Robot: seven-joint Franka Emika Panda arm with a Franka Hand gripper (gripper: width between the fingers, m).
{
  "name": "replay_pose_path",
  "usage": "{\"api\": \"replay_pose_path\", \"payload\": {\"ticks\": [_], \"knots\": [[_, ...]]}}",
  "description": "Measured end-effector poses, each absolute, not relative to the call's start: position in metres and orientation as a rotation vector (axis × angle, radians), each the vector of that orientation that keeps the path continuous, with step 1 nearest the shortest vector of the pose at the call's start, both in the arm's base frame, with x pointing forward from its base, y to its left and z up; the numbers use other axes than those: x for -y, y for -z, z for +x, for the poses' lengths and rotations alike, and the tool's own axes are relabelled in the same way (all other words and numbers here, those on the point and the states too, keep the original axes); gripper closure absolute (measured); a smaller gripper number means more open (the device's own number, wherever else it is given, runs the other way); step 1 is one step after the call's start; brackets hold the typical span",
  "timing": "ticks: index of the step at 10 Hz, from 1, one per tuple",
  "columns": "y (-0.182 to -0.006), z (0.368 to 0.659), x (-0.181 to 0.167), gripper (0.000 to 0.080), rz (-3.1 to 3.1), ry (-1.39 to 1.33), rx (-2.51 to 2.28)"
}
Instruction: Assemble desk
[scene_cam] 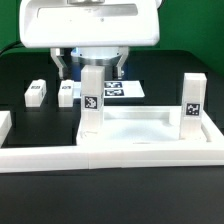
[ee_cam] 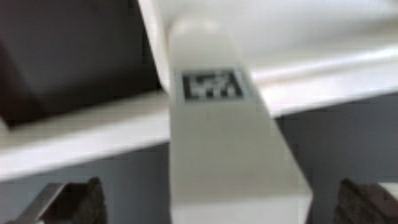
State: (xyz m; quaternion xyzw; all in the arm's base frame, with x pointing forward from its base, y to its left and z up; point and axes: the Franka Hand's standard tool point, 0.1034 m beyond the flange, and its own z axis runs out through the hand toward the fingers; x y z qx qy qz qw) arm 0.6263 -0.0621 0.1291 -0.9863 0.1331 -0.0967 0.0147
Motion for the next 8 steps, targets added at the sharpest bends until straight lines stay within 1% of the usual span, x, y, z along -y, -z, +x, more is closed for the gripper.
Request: {"api": "replay_pose_path", "payload": {"ticks": [1,4,5,6,8], "knots": [[-0.1333,0.6293,0.0631,0.0151,-3.062,0.242,-0.420],[-0.1324,0.6314,0.0614,0.0155,-3.053,0.230,-0.462],[-0.1322,0.6313,0.0611,0.0310,-3.039,0.228,-0.524],[-0.1320,0.6313,0.0609,0.0507,-3.018,0.224,-0.613],[-0.1321,0.6313,0.0626,0.0509,-2.959,0.219,-0.825]]}}
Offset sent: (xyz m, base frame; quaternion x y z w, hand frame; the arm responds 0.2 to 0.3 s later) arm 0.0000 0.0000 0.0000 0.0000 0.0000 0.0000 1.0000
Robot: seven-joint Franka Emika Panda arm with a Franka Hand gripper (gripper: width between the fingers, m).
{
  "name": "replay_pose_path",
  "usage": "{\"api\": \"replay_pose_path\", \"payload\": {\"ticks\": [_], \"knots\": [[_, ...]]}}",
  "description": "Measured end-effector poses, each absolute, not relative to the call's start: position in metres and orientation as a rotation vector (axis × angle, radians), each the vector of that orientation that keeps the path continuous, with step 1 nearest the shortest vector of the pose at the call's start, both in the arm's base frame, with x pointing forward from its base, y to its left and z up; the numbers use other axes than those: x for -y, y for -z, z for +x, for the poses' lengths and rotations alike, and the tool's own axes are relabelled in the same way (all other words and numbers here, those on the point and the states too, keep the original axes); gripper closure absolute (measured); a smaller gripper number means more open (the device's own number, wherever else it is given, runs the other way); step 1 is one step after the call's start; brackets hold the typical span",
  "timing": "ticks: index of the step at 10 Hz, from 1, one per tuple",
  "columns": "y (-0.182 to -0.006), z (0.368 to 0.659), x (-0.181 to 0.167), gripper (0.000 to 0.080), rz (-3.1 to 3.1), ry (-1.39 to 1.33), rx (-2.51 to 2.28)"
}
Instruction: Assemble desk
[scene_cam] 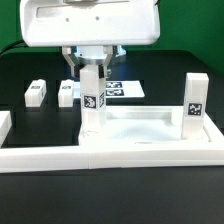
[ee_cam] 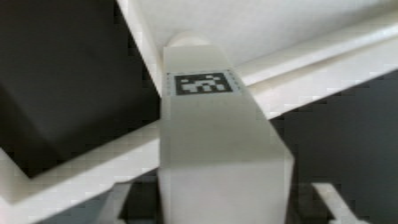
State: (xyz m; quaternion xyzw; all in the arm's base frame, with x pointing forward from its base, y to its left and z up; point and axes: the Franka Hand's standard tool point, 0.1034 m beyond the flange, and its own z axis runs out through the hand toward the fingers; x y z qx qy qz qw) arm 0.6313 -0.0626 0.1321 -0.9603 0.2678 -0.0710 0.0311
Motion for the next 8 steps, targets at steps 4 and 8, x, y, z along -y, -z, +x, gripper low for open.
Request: {"api": "replay_pose_path", "payload": {"ticks": [4,8], "knots": [[-0.133,0.633,0.058,0.0509,-2.640,0.221,-1.538],[-0.132,0.631,0.055,0.0505,-2.094,0.131,-2.119]]}}
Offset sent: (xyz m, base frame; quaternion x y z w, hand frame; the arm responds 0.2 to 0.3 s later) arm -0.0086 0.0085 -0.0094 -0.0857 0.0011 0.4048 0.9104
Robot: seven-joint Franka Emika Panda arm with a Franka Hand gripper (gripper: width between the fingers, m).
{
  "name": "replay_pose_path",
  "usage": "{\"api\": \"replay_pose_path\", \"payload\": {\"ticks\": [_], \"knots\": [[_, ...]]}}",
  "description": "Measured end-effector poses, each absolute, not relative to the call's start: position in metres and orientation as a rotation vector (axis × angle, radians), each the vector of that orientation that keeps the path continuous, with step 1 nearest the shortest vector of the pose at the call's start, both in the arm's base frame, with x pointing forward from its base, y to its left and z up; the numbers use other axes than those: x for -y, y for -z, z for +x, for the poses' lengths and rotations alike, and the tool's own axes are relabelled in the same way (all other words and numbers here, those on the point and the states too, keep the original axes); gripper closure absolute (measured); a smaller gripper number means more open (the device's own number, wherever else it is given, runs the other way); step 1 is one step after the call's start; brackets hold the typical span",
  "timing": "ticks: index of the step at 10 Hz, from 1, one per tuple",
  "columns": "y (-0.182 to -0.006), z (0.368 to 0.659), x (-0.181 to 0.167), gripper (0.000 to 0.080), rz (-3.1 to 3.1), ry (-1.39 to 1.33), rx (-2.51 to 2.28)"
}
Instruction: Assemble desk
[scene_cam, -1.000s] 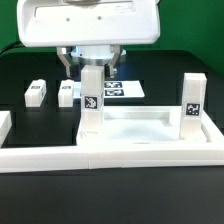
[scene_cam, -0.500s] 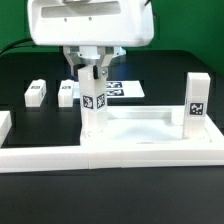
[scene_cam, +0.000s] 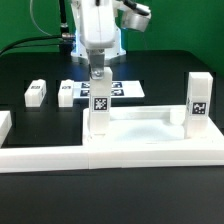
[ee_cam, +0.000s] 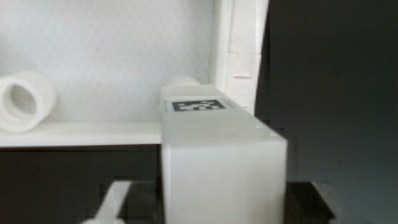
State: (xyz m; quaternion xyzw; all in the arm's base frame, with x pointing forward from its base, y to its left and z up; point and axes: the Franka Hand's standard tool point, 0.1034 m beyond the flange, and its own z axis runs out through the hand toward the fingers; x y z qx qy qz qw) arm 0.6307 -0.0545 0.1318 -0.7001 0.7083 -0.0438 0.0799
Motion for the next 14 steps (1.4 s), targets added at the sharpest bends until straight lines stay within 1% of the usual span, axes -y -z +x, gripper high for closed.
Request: {"api": "replay_pose_path", "payload": {"ticks": [2,4,5,6,7,8,11,12,14], "knots": [[-0.1316,0.6307,0.0535,0.0505,-2.056,0.126,-2.154],[-0.1301,0.6303,0.0533,0.0230,-2.083,0.128,-2.133],[-0.1297,0.6302,0.0534,0.0230,-2.123,0.133,-2.097],[-0.1287,0.6295,0.0538,0.0175,-2.336,0.156,-1.877],[-0.1260,0.6268,0.0549,0.0155,-2.474,0.171,-1.704],[-0.1233,0.6241,0.0552,0.0155,-2.529,0.182,-1.633],[-0.1231,0.6243,0.0560,0.0150,-2.697,0.202,-1.366],[-0.1234,0.6242,0.0551,0.0150,-2.783,0.203,-1.212],[-0.1277,0.6274,0.0490,0.0150,-2.963,0.177,-0.745]]}}
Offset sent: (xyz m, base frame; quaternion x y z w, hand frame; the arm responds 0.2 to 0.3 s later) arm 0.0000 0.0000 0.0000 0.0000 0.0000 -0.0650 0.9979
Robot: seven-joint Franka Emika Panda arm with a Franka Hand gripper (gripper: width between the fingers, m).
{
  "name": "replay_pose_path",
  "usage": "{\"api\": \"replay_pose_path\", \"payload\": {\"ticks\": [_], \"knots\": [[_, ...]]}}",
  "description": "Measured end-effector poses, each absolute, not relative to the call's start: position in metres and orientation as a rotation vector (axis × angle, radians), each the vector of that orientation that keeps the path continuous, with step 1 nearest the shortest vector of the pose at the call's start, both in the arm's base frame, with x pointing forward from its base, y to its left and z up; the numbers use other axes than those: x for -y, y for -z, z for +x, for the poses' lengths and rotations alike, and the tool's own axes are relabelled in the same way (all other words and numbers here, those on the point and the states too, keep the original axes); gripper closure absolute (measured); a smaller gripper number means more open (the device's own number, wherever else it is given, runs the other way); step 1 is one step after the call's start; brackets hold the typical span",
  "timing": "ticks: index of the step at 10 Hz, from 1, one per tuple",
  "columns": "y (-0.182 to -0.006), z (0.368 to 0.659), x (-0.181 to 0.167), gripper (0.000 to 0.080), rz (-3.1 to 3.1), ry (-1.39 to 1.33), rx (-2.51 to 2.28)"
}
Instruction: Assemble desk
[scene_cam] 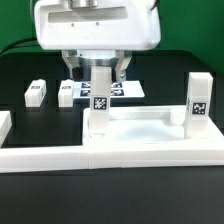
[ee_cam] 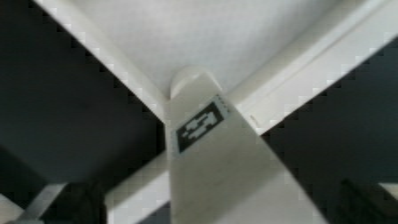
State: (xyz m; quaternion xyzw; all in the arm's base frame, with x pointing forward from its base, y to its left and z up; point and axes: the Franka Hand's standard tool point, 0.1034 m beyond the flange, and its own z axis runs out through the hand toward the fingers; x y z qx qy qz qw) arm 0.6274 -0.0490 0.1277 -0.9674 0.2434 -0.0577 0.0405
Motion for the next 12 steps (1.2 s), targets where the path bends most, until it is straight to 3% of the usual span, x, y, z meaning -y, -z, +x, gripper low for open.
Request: {"api": "replay_pose_path", "payload": {"ticks": [3,5,8,12], "knots": [[-0.122,0.617,0.070,0.0150,-3.067,0.194,-0.287],[-0.121,0.616,0.074,0.0150,-3.068,0.191,-0.297],[-0.120,0.616,0.073,0.0512,-3.048,0.188,-0.419],[-0.119,0.617,0.072,0.0512,-2.919,0.175,-0.915]]}}
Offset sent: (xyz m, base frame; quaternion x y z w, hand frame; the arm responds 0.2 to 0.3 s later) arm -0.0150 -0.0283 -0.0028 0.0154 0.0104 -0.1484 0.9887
